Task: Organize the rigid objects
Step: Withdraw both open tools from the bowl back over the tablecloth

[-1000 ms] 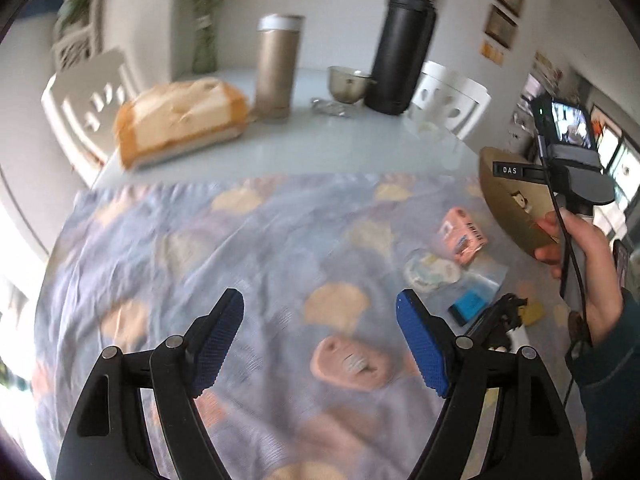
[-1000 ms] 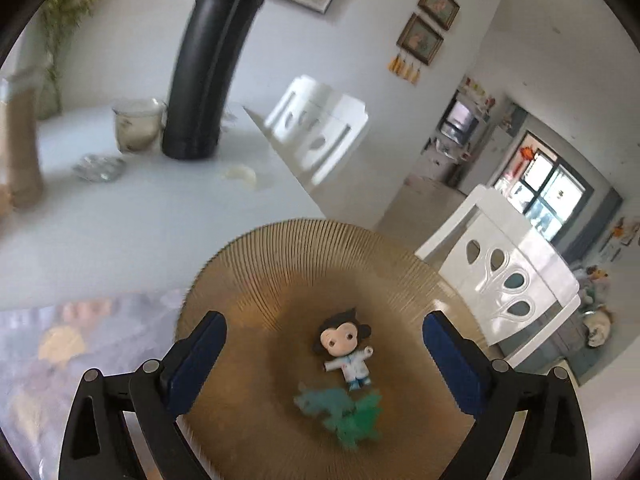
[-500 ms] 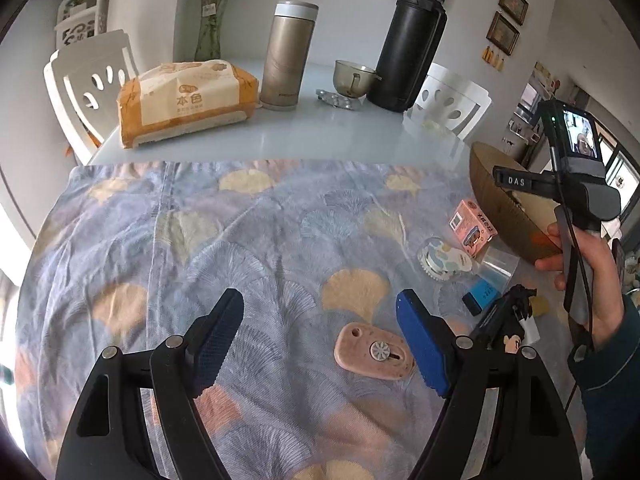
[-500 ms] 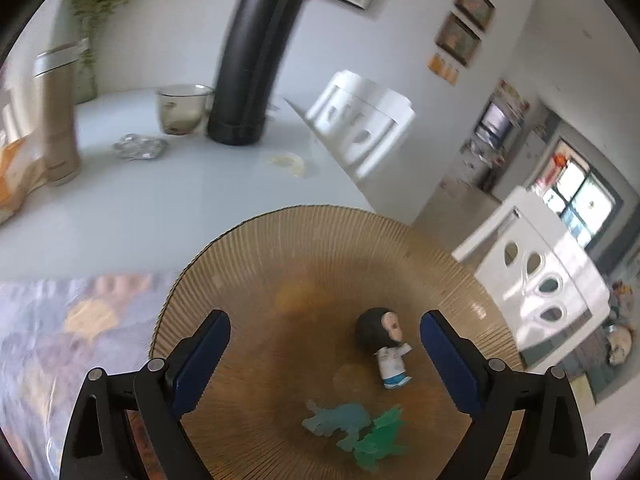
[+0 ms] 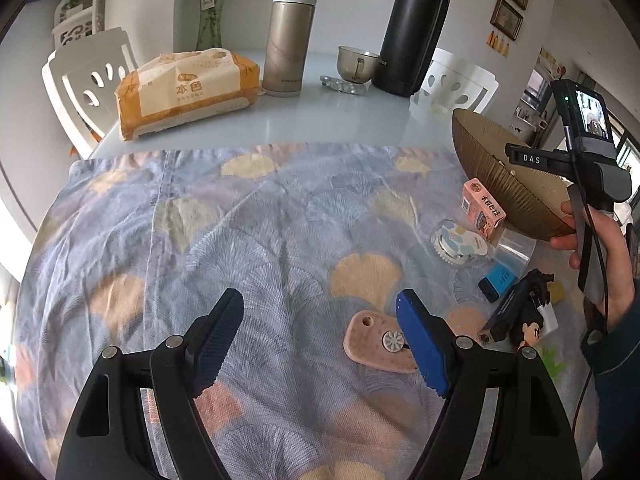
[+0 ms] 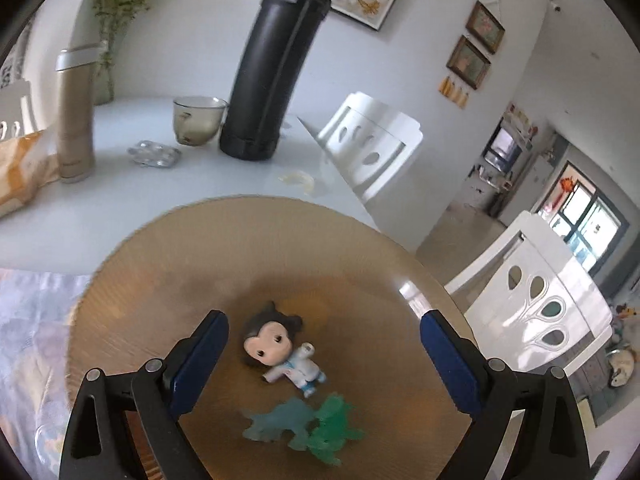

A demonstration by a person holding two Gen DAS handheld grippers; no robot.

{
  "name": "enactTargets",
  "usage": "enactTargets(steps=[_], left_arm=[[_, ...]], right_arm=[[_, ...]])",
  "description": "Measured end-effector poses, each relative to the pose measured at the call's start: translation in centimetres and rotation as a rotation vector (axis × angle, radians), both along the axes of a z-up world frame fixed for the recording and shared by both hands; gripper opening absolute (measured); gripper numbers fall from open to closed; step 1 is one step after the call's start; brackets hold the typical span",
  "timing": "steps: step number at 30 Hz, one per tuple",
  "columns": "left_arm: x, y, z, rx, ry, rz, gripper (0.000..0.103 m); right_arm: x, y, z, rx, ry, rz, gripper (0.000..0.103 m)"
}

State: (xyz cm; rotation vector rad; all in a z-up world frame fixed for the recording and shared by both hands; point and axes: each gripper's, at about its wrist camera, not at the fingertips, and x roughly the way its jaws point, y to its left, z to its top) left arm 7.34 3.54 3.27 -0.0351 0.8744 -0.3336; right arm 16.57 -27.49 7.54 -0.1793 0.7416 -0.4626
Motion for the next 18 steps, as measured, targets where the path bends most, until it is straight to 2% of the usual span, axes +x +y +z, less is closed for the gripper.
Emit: enactTargets(steps=[2,6,9,14,16,18], left_arm=[[0.0,0.0,-0.1,0.001,0.005,-0.012,0.078],[0.0,-0.1,-0.6,-0.003,0.037,-0.043,0.078],[-0.3,-0.7,-0.9,-0.018,0.075,-0.081,0.077],[-1.7,-2.3,-0.6,-0.004,0.127,-0.099,0.077],[-2.2,-2.8,-0.4,0.007,0.12,-0.08,0.078],[-2.3,-3.4,-0.5,0.036,0.118,-0.042,0.078]], right_arm=[[-0.7,0.1,0.6,0.023,-0.023,0.031,0.096],[-4.4,2.4,3.5,-0.015,-0.089,0.071,0.096],[-9.2,4.4,5.1,0.096,-0.08,0.208,0.096],[-15.4,3.9,2.6,0.395,0.027,0.366,0.099],[-17.4,3.2,0.7,0.446,0.042,0.383,0.099],[-18.7,3.0,-0.7,0.441,0.044,0.385,0.099]])
